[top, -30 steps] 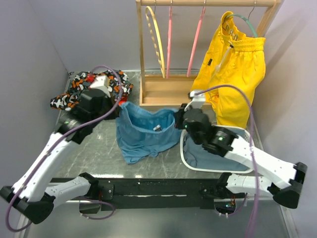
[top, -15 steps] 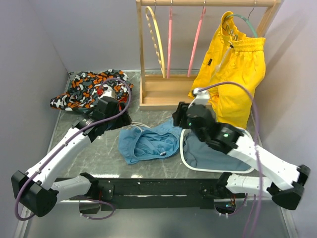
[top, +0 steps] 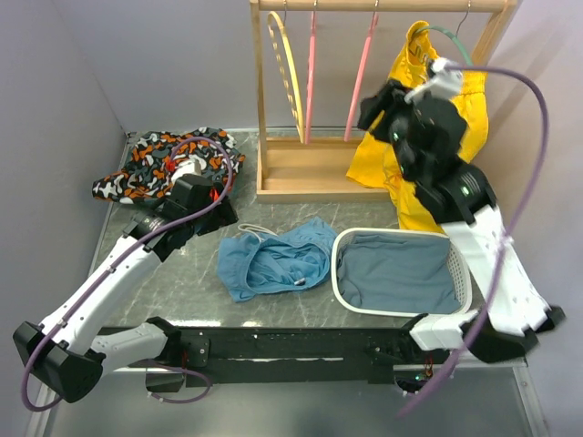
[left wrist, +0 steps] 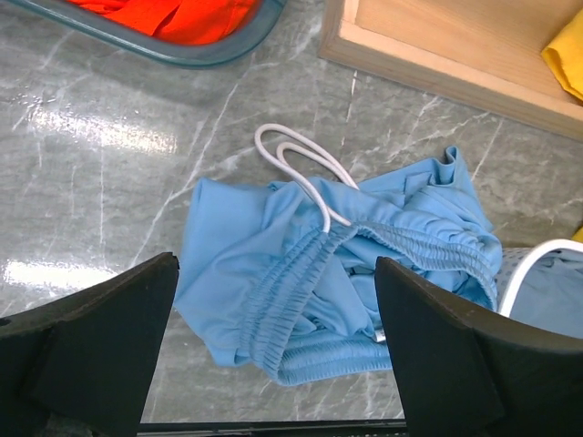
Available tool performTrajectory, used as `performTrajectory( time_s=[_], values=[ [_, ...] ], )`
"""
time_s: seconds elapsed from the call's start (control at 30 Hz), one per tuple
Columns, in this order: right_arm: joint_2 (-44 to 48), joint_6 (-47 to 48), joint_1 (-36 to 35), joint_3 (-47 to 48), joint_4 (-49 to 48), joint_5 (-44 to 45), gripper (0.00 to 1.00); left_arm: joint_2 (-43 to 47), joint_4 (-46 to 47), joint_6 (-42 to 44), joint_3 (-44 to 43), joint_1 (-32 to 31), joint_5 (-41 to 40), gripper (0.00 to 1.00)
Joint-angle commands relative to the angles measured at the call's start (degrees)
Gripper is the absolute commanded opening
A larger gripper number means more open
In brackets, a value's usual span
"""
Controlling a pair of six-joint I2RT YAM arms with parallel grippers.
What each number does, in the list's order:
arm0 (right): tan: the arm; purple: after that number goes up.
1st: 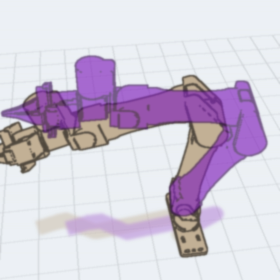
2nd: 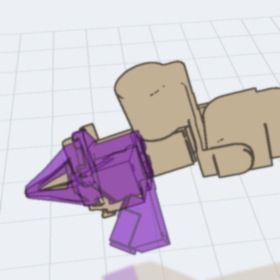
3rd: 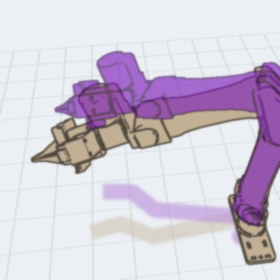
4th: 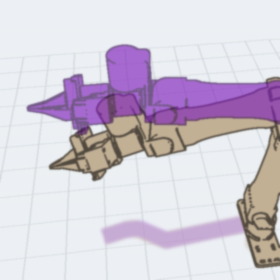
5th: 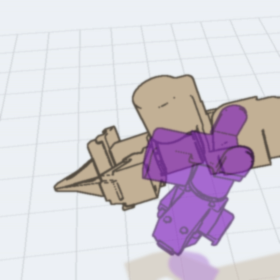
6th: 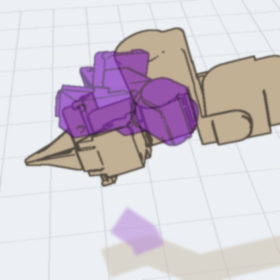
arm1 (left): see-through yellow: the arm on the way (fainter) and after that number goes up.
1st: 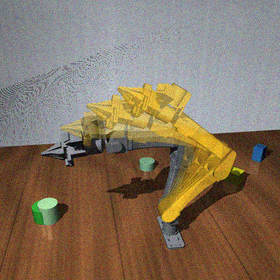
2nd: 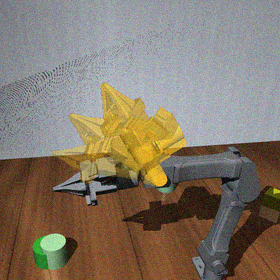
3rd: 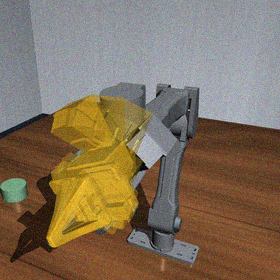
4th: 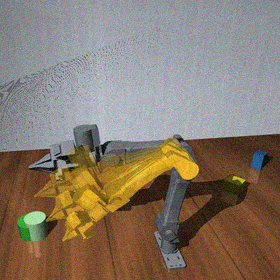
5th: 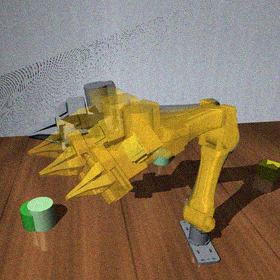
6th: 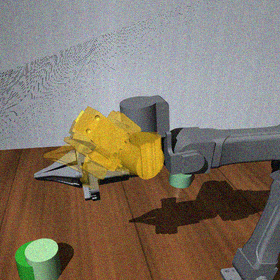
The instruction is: Place the shorts on the hanger
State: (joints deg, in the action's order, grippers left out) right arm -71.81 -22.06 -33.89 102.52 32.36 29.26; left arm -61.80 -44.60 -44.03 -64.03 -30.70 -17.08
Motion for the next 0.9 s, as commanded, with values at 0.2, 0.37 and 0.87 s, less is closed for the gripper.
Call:
performTrajectory(
  time_s=[0.2, 0.37, 0.87],
  values=[
    [-21.96, 6.59, 5.15, 21.13, 4.9, 1.76, 0.7, -0.95, 1.18, 1.14, -1.54, -0.33, -1.37, 0.91],
    [-23.29, 7.65, 5.32, 21.15, 5.61, 7.21, 0.67, -0.6, 1.53, 1.58, -0.92, -0.42, -1.29, 0.89],
    [-23.2, 12.04, 8.31, 17.98, 4.47, 0.46, 0.51, -0.6, 2.06, 1.67, -0.22, -0.41, -0.76, 0.87]
  ],
)
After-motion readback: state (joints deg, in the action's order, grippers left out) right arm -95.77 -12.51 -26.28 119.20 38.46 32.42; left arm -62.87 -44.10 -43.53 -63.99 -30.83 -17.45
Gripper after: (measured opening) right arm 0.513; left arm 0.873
